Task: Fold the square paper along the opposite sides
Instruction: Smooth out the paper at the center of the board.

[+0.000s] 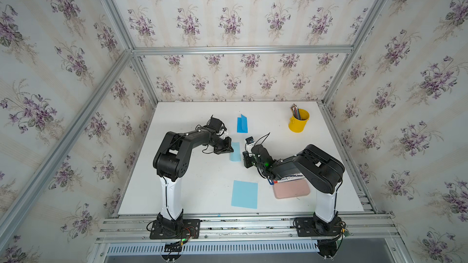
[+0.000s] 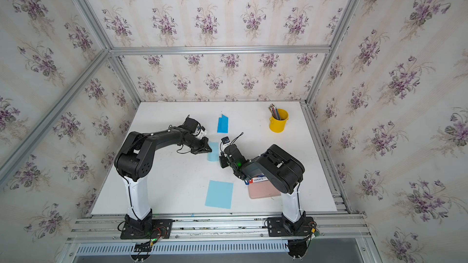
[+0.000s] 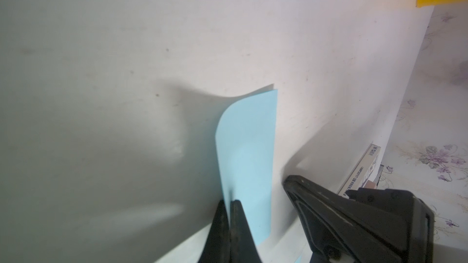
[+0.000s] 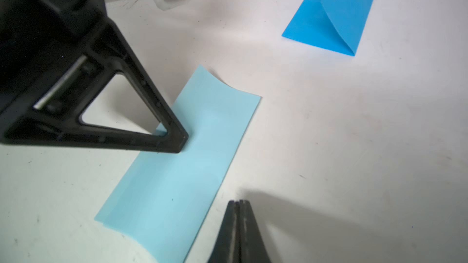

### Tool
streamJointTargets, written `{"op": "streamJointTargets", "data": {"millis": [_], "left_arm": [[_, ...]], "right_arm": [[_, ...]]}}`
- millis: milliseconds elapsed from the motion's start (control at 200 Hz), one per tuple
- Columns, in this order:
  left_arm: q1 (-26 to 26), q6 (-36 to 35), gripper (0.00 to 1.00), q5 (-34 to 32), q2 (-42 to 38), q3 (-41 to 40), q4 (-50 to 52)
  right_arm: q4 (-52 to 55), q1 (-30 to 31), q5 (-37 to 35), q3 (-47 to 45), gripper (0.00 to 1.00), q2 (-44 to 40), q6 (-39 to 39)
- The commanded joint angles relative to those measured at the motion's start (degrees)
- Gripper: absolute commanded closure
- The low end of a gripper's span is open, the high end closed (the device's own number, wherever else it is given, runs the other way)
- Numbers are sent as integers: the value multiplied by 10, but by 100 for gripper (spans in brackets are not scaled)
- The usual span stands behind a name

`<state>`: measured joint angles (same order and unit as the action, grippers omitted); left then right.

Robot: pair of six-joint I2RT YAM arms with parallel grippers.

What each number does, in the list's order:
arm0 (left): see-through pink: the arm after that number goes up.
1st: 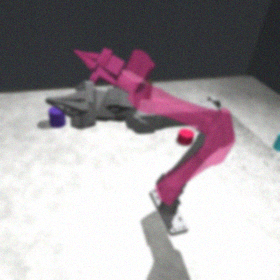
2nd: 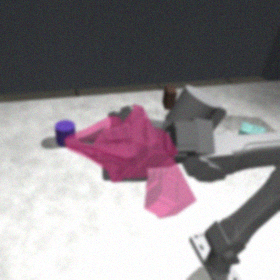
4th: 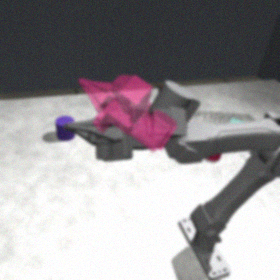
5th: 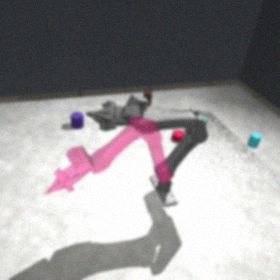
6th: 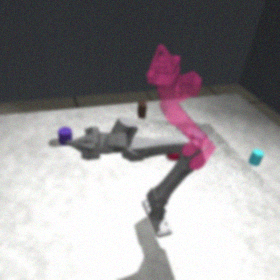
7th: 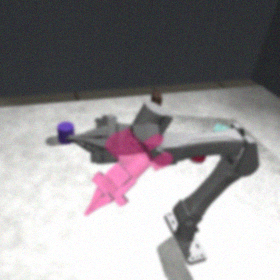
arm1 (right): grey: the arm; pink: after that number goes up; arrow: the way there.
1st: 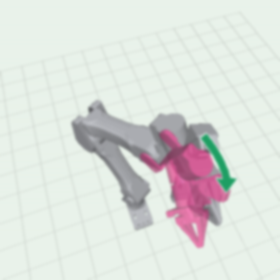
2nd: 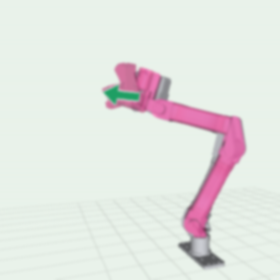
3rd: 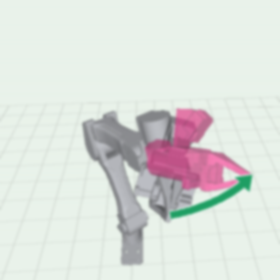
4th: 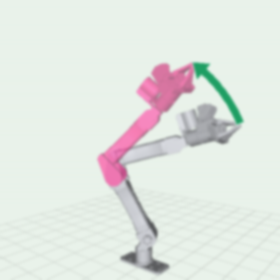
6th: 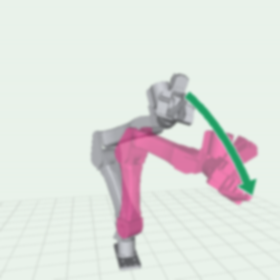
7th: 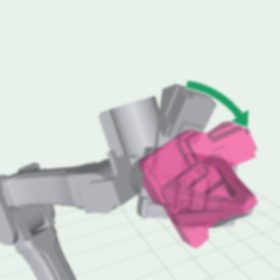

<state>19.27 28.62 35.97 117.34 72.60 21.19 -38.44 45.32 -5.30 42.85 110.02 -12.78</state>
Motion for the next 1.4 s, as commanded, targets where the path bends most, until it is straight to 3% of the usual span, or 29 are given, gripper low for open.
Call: {"op": "streamJointTargets", "data": {"millis": [0,245,470,929,1074,1394], "left_arm": [[-2,-13,100,-96,12,-8,63],[-2,-9,100,-94,9,-10,61],[-2,-10,100,-96,8,-10,63],[-12,-18,100,-103,5,-6,70],[-13,-17,100,-102,4,-7,68],[-13,-15,100,-101,1,-10,67]], "right_arm": [[-10,6,5,6,100,-26,30],[-26,36,38,35,100,12,53],[-23,43,42,11,100,32,21],[4,43,23,-80,100,-39,36],[0,43,31,-44,100,-53,51],[-25,43,23,48,100,61,76]]}}
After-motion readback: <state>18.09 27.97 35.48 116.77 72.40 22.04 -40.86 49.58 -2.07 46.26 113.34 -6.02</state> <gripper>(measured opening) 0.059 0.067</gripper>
